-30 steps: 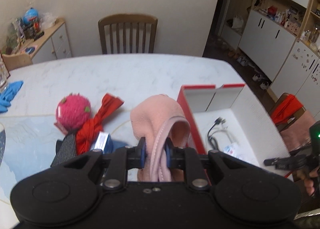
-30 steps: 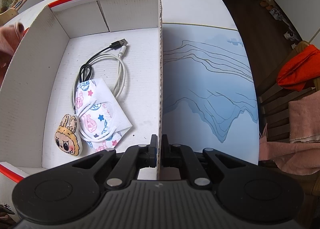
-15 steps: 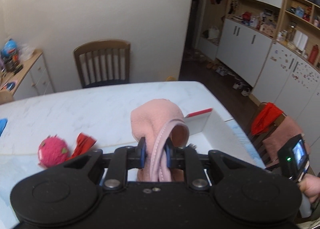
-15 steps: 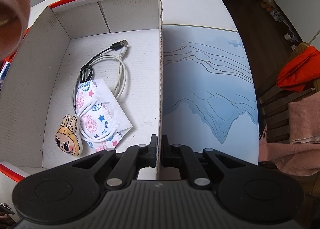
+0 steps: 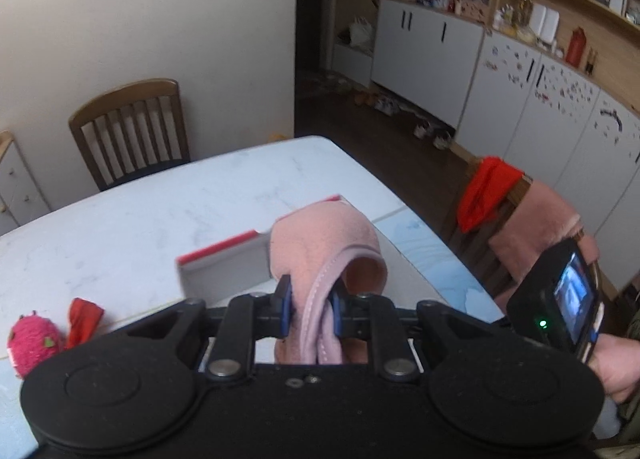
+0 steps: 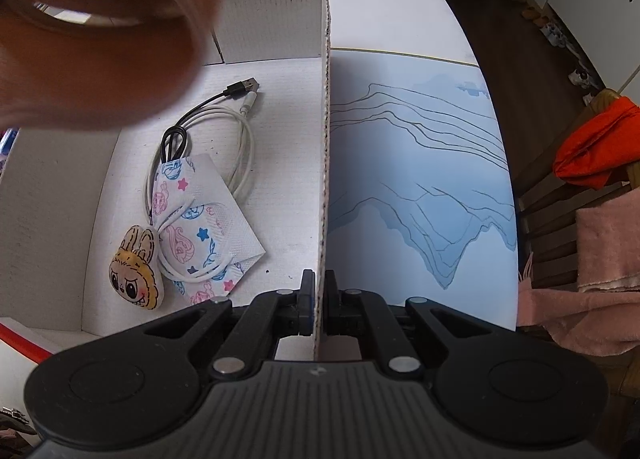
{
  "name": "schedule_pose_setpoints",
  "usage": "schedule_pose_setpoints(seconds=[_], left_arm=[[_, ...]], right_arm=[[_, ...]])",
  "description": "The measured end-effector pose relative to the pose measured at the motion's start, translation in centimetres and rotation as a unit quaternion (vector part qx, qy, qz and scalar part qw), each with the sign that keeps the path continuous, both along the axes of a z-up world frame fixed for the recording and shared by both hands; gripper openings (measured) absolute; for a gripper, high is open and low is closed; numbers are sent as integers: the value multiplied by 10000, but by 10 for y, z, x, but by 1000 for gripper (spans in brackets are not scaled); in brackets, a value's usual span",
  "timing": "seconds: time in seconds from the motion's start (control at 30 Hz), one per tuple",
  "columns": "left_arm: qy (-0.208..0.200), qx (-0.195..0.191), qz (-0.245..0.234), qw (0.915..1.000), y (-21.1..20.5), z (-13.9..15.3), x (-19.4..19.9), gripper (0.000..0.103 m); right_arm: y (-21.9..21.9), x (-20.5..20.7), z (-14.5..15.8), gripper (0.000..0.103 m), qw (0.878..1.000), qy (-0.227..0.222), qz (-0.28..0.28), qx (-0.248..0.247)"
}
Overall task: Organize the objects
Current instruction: 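Carry the pink headband into the shoebox and open the left gripper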
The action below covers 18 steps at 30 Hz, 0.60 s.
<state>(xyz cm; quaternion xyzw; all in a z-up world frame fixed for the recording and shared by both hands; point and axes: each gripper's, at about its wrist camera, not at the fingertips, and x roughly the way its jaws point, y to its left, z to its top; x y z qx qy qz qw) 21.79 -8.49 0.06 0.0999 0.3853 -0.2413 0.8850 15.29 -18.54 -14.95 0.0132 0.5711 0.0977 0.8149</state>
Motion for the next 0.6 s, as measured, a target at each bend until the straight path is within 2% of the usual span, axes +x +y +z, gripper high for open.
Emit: schedule_pose_setpoints(seconds=[0.27,0.37,0.6], left_arm=[[103,212,-153,9996,-19,-32,14,16],[96,344,-95,9993,-23,-44,26,16],[437,819,136,9956,-27,-81,49,17]], right_arm=[[0,0,0,3,10000,5,47,-8],[0,0,-1,3,10000,5,74,-9],[0,0,-1,3,9999,11,129,0]])
